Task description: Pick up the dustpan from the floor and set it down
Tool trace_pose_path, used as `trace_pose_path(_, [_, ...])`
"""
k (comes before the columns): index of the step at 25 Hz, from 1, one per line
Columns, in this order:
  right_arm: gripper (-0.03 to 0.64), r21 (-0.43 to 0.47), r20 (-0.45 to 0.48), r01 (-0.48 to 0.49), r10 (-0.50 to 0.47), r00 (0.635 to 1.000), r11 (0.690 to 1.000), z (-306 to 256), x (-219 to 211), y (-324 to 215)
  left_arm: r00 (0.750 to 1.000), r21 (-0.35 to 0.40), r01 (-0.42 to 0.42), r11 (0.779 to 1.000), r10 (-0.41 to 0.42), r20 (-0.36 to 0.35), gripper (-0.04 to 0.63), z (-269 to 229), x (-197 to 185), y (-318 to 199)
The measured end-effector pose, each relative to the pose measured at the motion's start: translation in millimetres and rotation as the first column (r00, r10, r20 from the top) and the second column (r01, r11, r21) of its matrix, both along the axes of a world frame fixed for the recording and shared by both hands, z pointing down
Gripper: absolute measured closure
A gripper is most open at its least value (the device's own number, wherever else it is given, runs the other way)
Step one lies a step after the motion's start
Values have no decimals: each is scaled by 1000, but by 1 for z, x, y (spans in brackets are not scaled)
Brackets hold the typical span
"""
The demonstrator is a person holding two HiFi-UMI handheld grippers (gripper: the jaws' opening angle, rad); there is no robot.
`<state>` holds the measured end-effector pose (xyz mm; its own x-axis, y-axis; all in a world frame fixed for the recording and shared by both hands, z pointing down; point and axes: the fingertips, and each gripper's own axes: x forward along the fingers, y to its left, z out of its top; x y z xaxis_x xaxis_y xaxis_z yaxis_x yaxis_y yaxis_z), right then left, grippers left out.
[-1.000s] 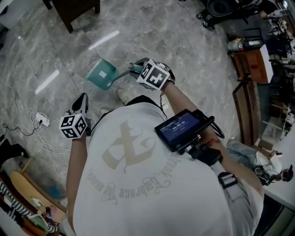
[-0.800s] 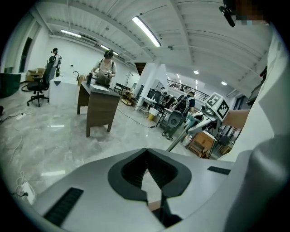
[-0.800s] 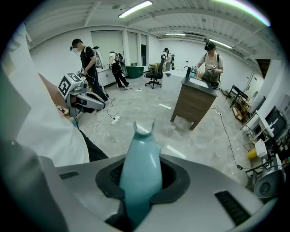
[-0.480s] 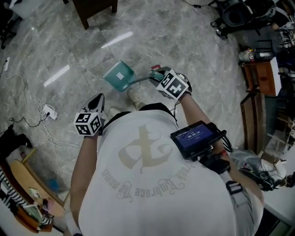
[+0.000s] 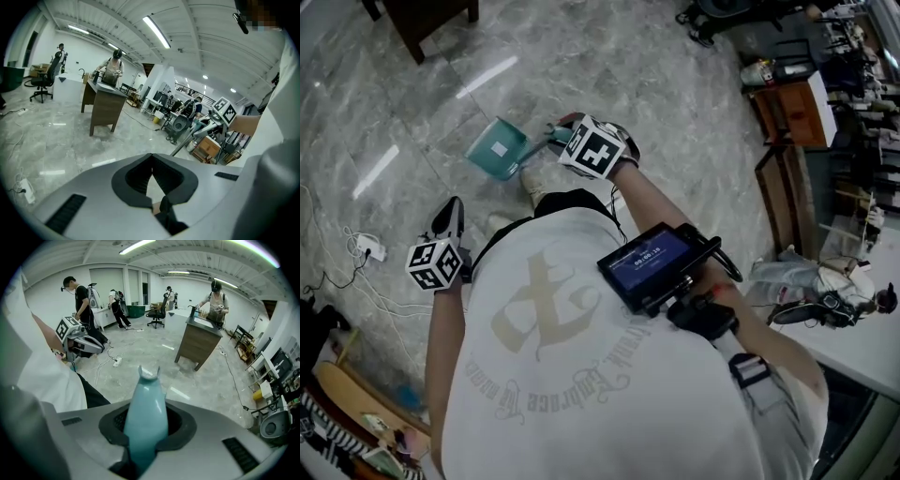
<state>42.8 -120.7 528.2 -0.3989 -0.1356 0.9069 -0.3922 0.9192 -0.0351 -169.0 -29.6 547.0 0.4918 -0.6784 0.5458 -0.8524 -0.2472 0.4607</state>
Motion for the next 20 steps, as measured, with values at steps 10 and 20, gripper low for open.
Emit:
trace_pose_path(10, [523,25,-18,72,-72,997,997,-5,-11,-2,997,13,79,997,-79,3,583,-5,-14,17])
trace_pose_path(20, [523,36,-6,142,-142,990,989,7,-51,-1,982,31,186,982,-187,18,583,3,-49,43])
